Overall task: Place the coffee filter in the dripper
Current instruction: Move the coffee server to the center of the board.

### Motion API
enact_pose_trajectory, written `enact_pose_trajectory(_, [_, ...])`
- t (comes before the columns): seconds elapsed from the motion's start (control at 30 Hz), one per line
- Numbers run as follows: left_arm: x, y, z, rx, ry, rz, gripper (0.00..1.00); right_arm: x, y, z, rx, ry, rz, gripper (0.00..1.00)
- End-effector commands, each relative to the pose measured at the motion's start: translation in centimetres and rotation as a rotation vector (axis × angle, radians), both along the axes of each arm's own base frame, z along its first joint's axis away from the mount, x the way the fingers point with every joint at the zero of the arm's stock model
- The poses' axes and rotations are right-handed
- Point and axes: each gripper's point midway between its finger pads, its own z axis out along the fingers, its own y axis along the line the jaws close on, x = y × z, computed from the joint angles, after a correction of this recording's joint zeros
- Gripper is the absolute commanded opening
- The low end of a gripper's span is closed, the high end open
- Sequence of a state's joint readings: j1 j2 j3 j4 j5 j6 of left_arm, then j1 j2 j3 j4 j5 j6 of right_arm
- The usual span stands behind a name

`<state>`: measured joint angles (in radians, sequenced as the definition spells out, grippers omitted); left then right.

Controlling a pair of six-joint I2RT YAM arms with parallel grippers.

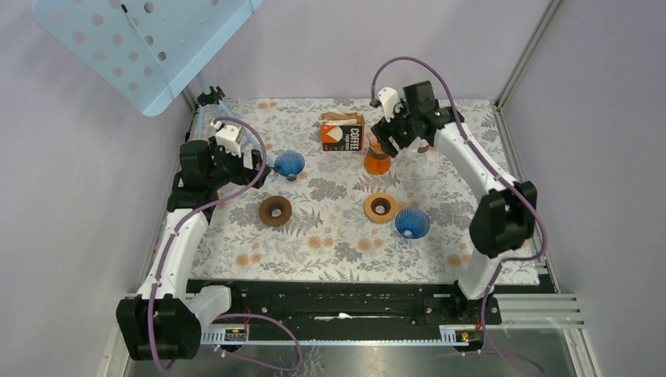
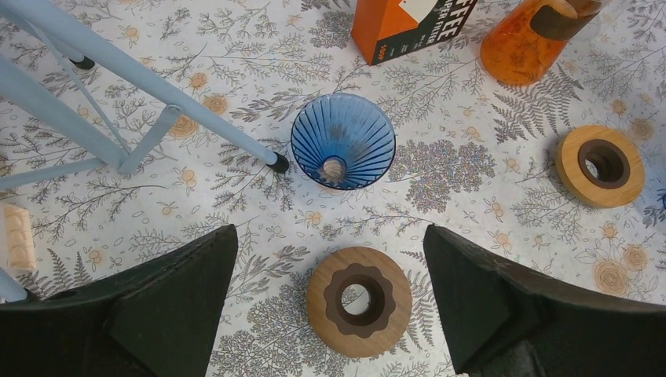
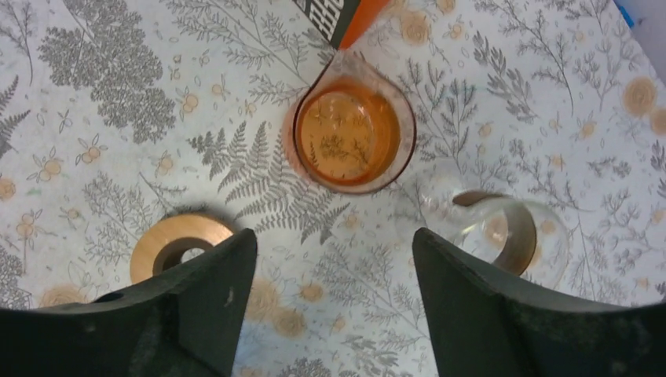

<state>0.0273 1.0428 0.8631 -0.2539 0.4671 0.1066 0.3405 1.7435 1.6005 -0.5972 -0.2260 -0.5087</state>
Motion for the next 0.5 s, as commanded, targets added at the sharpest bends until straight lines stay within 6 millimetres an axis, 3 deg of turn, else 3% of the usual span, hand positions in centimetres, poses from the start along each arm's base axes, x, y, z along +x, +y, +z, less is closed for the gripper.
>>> enact_pose_trajectory(0.0, [0.7, -0.1, 2.7, 0.016, -0.106, -0.028, 0.99, 1.2, 2.3, 0.1, -0.016, 0.065, 0.086, 0.75])
enact_pose_trajectory(0.17, [0.9, -0.1, 2.1, 0.022, -0.091, -0.034, 0.99, 2.2, 3.9, -0.8, -0.03, 0.14, 0.128, 0.66])
enact_pose_trajectory(0.47, [1.0, -0.1, 1.5, 0.029, -0.079, -0.043, 0.99, 2.9, 5.3, -3.3, -0.059, 0.241, 0.16, 0.6])
